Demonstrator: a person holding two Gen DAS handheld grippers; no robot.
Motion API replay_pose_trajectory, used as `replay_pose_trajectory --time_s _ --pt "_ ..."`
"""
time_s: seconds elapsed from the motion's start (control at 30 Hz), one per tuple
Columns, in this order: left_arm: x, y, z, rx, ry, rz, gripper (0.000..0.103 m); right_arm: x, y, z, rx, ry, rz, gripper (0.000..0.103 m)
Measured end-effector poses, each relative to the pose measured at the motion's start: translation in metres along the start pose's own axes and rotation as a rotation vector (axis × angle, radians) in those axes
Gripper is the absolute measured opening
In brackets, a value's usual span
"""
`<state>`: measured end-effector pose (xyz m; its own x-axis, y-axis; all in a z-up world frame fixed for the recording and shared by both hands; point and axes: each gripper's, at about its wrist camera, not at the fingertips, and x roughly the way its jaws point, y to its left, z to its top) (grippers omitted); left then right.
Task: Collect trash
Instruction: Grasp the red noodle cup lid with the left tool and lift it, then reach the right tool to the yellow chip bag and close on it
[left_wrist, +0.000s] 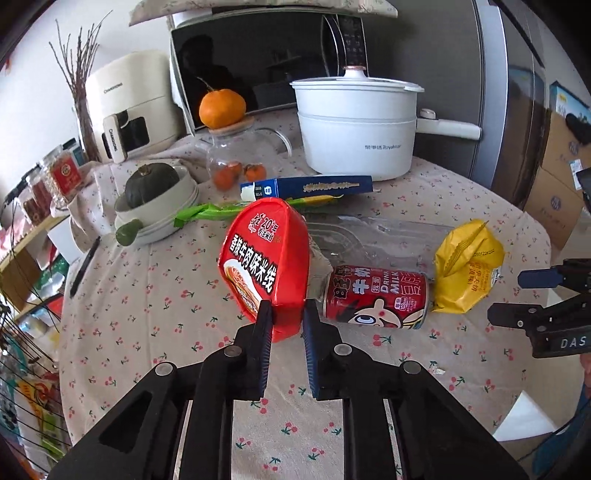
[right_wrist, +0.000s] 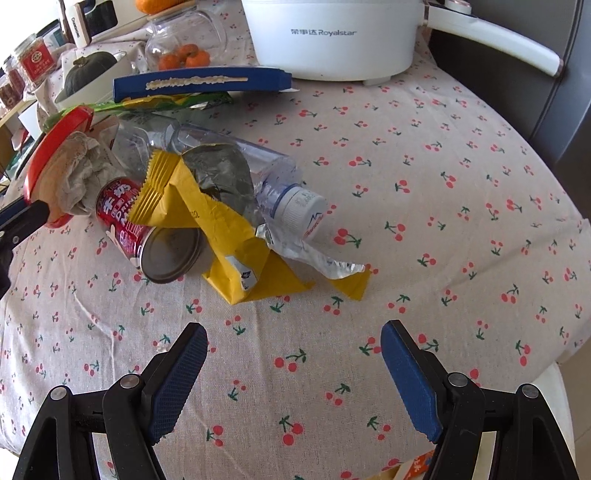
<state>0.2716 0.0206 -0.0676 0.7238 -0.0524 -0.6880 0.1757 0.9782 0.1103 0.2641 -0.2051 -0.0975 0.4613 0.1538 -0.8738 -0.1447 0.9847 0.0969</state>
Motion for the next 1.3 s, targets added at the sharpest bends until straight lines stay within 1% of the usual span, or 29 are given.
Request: replay_pose_trajectory --time_s 0.17,0.27,0.3,0.4,0.47,0.5,0.57,0.6,0.63,0.67,0.7,0.73,0.9,1.0,1.13,1.3 --pt "-0.023 0.016 -0.011 -0.099 0.007 -0.058 0.017 0.001 -0.002 0.004 0.029 -0.023 0.032 0.081" --pt "-0.034 0.024 -0.016 -0.152 0.021 -0.079 0.017 0.001 -0.001 0.006 0.043 -0.04 0.062 0.08" --pt "-0.039 0.026 -0.018 -0.162 0.022 -0.08 0.017 0.001 -0.001 0.007 0.046 -0.047 0.072 0.079" --pt "-0.052 0.03 -0.024 -0.175 0.021 -0.081 0.017 0.002 0.001 0.009 0.054 -0.064 0.095 0.072" --pt "-0.058 0.032 -0.03 -0.178 0.027 -0.079 0.017 0.003 0.001 0.01 0.06 -0.066 0.114 0.06" --pt "-0.061 0.032 -0.032 -0.182 0.03 -0.08 0.017 0.005 0.001 0.011 0.06 -0.063 0.121 0.057" --pt "-0.064 0.034 -0.038 -0.19 0.038 -0.083 0.017 0.007 0.001 0.011 0.059 -0.062 0.126 0.043" --pt "-0.066 0.034 -0.04 -0.195 0.041 -0.086 0.017 0.008 0.001 0.011 0.06 -0.063 0.131 0.039" --pt "-0.067 0.035 -0.042 -0.201 0.043 -0.09 0.017 0.009 0.001 0.011 0.062 -0.062 0.138 0.031" --pt "-0.068 0.035 -0.044 -0.204 0.045 -0.095 0.017 0.01 0.0 0.011 0.064 -0.059 0.144 0.019" --pt "-0.069 0.036 -0.046 -0.207 0.047 -0.099 0.017 0.01 0.0 0.011 0.066 -0.057 0.15 0.011" --pt "-0.071 0.036 -0.047 -0.208 0.048 -0.103 0.017 0.009 -0.001 0.01 0.071 -0.057 0.154 0.008" --pt "-0.077 0.037 -0.052 -0.22 0.051 -0.136 0.017 -0.001 -0.009 0.008 0.1 -0.072 0.172 0.005" --pt "-0.08 0.037 -0.052 -0.243 0.053 -0.173 0.017 -0.012 -0.011 0.006 0.11 -0.082 0.191 0.005" --pt "-0.087 0.033 -0.049 -0.262 0.036 -0.218 0.017 -0.036 -0.01 0.002 0.083 -0.118 0.199 0.005" --pt "-0.098 0.014 -0.044 -0.239 0.02 -0.283 0.017 -0.07 -0.012 -0.005 0.051 -0.17 0.193 0.005"
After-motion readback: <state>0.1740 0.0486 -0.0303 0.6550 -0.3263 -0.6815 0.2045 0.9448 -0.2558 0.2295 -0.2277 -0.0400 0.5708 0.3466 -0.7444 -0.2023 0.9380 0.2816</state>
